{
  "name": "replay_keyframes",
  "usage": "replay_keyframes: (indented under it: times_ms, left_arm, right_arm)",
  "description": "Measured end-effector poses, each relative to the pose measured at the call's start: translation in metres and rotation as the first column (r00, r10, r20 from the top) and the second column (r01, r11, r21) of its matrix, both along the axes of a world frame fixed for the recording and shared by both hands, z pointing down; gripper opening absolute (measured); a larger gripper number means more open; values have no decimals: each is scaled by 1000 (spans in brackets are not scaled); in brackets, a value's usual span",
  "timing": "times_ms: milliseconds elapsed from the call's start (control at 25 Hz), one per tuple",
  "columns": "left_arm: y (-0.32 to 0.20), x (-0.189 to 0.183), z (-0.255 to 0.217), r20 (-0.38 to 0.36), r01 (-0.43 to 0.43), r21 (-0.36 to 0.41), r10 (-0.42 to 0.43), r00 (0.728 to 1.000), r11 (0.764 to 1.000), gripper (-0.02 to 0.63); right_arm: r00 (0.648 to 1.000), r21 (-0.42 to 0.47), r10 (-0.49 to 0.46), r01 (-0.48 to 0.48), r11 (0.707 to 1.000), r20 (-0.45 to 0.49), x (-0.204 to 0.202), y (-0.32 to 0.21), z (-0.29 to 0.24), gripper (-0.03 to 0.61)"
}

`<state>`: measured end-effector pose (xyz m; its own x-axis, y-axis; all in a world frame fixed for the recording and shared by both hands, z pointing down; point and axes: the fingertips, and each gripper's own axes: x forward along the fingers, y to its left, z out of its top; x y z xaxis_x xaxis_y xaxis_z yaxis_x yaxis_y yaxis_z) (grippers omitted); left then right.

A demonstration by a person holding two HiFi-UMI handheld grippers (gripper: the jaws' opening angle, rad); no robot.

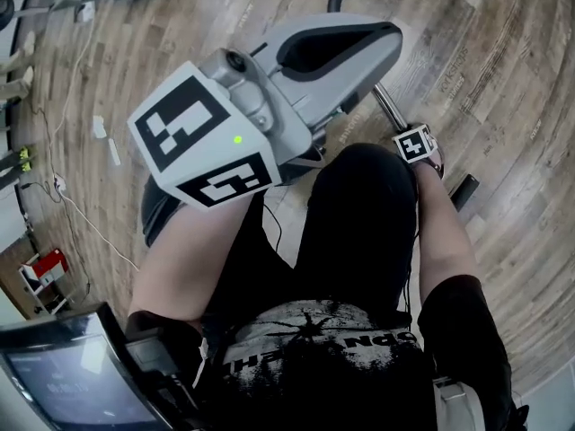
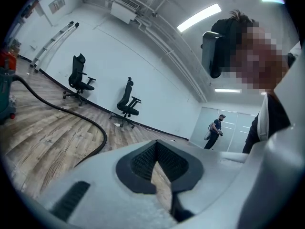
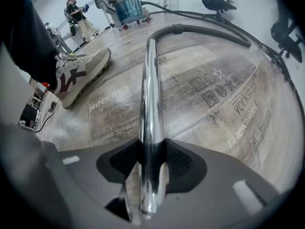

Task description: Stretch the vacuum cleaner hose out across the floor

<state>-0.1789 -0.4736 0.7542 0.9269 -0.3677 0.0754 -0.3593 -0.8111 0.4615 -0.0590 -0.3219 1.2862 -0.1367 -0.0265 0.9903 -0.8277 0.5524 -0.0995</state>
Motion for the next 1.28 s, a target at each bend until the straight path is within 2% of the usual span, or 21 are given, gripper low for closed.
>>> replay_keyframes:
  times_ms: [240, 320, 440, 600, 680, 760, 840, 880, 1000, 1040, 1120, 1200, 1280]
  left_arm:
    - [3, 3, -4, -15, -16, -31, 16, 1000, 999, 2]
    - [5, 10, -10, -21, -30, -27, 29, 999, 999, 2]
    - [8, 28, -10, -32, -53, -35, 52, 998, 998, 2]
    - [7, 50, -6, -36, -76, -60, 74, 997, 995, 2]
    - [4, 59, 1, -31, -78, -90, 75, 997, 993, 5]
    - [1, 61, 14, -1, -66, -126, 67, 998, 990, 31]
    - [0, 57, 41, 68, -62, -170, 74, 995, 983, 72]
    - [2, 54, 60, 109, -67, -206, 91, 990, 976, 89]
    - [12, 46, 126, 229, -69, -358, 159, 960, 931, 140]
    - [13, 44, 147, 264, -54, -404, 172, 949, 913, 148]
    - [15, 46, 187, 297, -6, -497, 176, 939, 868, 166]
    - [15, 49, 226, 278, 56, -600, 142, 950, 798, 205]
    - [13, 50, 265, 242, 126, -682, 60, 968, 721, 219]
  right_arm:
    - [997, -66, 19, -24, 998, -71, 14, 11, -13, 178]
    - [998, -52, 13, -16, 999, -60, 21, 8, -24, 178]
    - [1000, 21, -15, 15, 1000, 11, 26, -13, -41, 178]
    - [1000, 22, -18, 19, 1000, -26, 55, -25, -72, 176]
    - [996, 8, -6, 6, 1000, -84, 79, -28, -91, 176]
    - [994, -6, -2, 1, 1000, -112, 89, -30, -107, 176]
    - [999, 14, -7, 8, 1000, -46, 76, -38, -117, 176]
    - [999, 19, -8, 8, 1000, -47, 75, -41, -122, 176]
    - [991, 6, -11, 12, 1000, -134, 90, -43, -131, 176]
    - [992, 2, -10, 11, 1000, -122, 88, -41, -133, 176]
    - [999, -11, 2, -3, 1000, -38, 79, -34, -139, 176]
    - [1000, -20, 10, -10, 1000, 8, 77, -27, -147, 176]
    - [1000, -21, 10, -10, 1000, 2, 81, -24, -156, 176]
